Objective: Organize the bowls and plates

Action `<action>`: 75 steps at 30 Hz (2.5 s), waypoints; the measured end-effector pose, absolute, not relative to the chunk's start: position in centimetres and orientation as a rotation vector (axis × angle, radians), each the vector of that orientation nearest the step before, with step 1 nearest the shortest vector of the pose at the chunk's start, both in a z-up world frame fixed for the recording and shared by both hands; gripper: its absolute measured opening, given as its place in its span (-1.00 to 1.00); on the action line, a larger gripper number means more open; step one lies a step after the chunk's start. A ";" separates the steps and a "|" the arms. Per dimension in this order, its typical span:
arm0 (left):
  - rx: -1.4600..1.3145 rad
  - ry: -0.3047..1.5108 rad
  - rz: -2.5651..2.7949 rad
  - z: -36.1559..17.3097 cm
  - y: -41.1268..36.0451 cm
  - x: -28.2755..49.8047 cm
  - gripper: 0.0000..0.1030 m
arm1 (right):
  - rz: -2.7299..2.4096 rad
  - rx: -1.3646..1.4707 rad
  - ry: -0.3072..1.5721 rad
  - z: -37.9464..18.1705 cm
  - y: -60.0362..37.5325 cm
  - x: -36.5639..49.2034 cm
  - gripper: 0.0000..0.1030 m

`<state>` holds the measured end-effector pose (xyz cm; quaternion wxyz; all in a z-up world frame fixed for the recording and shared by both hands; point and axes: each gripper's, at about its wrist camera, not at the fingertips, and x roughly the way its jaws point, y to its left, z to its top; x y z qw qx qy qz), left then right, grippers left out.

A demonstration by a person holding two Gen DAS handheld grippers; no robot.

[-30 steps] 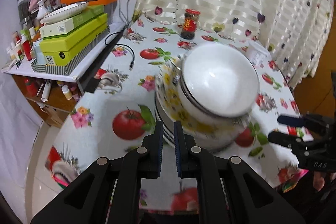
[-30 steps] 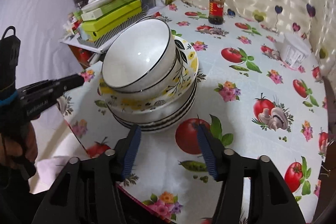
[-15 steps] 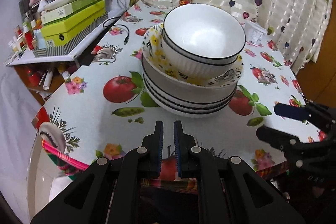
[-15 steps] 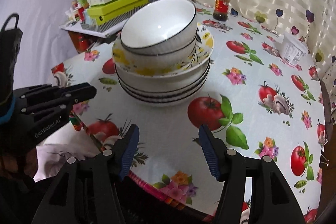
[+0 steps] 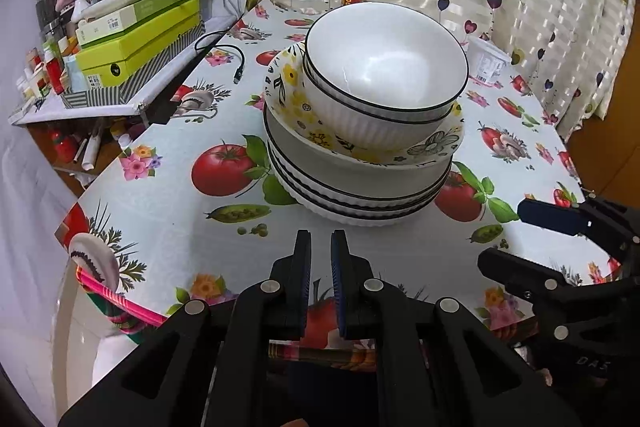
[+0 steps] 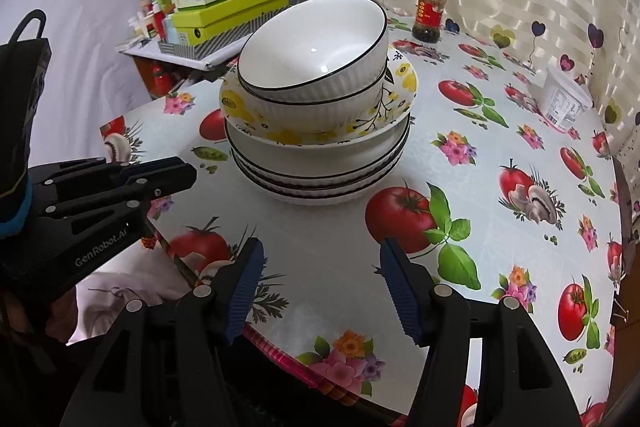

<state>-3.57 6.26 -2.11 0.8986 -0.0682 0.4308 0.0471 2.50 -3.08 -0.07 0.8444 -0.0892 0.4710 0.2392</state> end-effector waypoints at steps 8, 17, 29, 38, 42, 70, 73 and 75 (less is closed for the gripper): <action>-0.131 0.904 0.104 -2.3 6.0 -3.1 -0.81 | 0.503 -0.183 0.995 0.0 -3.2 2.9 0.19; -0.128 0.911 0.113 -2.3 5.8 -2.9 -0.81 | 0.509 -0.184 0.992 0.0 -3.3 3.0 0.20; -0.126 0.921 0.110 -2.7 5.9 -2.9 -0.81 | 0.508 -0.187 0.992 -0.1 -3.1 3.2 0.20; -0.124 0.917 0.106 -2.6 5.6 -2.9 -0.81 | 0.513 -0.187 0.997 -0.1 -3.0 3.2 0.20; -0.121 0.917 0.102 -2.5 5.4 -2.8 -0.81 | 0.514 -0.185 0.997 -0.2 -3.1 3.2 0.20; -0.127 0.926 0.097 -2.7 5.3 -2.9 -0.81 | 0.514 -0.186 0.995 -0.2 -3.1 3.2 0.20; -0.128 0.926 0.096 -2.7 5.3 -2.9 -0.81 | 0.514 -0.185 0.995 -0.2 -3.1 3.2 0.20; -0.126 0.927 0.096 -2.7 5.2 -2.9 -0.81 | 0.513 -0.185 0.995 -0.2 -3.1 3.2 0.20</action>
